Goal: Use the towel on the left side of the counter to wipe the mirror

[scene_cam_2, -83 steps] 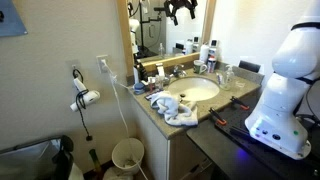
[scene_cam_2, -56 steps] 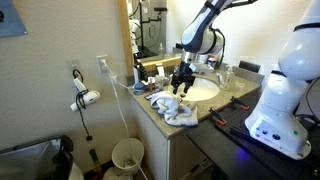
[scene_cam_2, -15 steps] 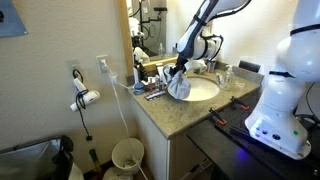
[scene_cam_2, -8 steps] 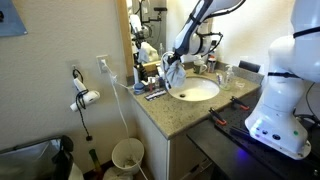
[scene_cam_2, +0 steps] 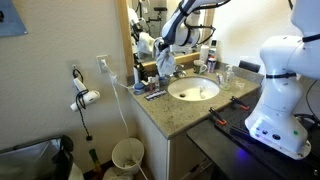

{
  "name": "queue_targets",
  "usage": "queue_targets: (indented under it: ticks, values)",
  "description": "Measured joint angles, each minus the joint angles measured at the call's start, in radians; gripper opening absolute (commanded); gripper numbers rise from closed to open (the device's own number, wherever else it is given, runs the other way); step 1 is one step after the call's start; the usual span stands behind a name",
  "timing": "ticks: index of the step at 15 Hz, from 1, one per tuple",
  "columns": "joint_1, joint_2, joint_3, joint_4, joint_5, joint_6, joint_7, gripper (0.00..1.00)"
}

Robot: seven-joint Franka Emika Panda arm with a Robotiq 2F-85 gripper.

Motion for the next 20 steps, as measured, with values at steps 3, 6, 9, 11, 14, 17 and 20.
queue_targets:
  ticks: [3, 6, 9, 11, 14, 17, 20]
  values:
    - [0.197, 0.051, -0.181, 0.061, 0.043, 0.000, 0.000, 0.08]
    - [0.384, 0.117, -0.366, 0.131, 0.093, 0.005, 0.001, 0.08]
    - [0.518, 0.207, -0.518, 0.202, 0.144, 0.005, 0.004, 0.08]
    - [0.538, 0.263, -0.557, 0.230, 0.162, 0.005, 0.008, 0.08]
    - [0.523, 0.323, -0.567, 0.236, 0.170, 0.005, 0.026, 0.08]
    - [0.494, 0.350, -0.560, 0.236, 0.170, 0.006, 0.027, 0.08]
    - [0.448, 0.353, -0.539, 0.235, 0.141, 0.025, 0.050, 0.08]
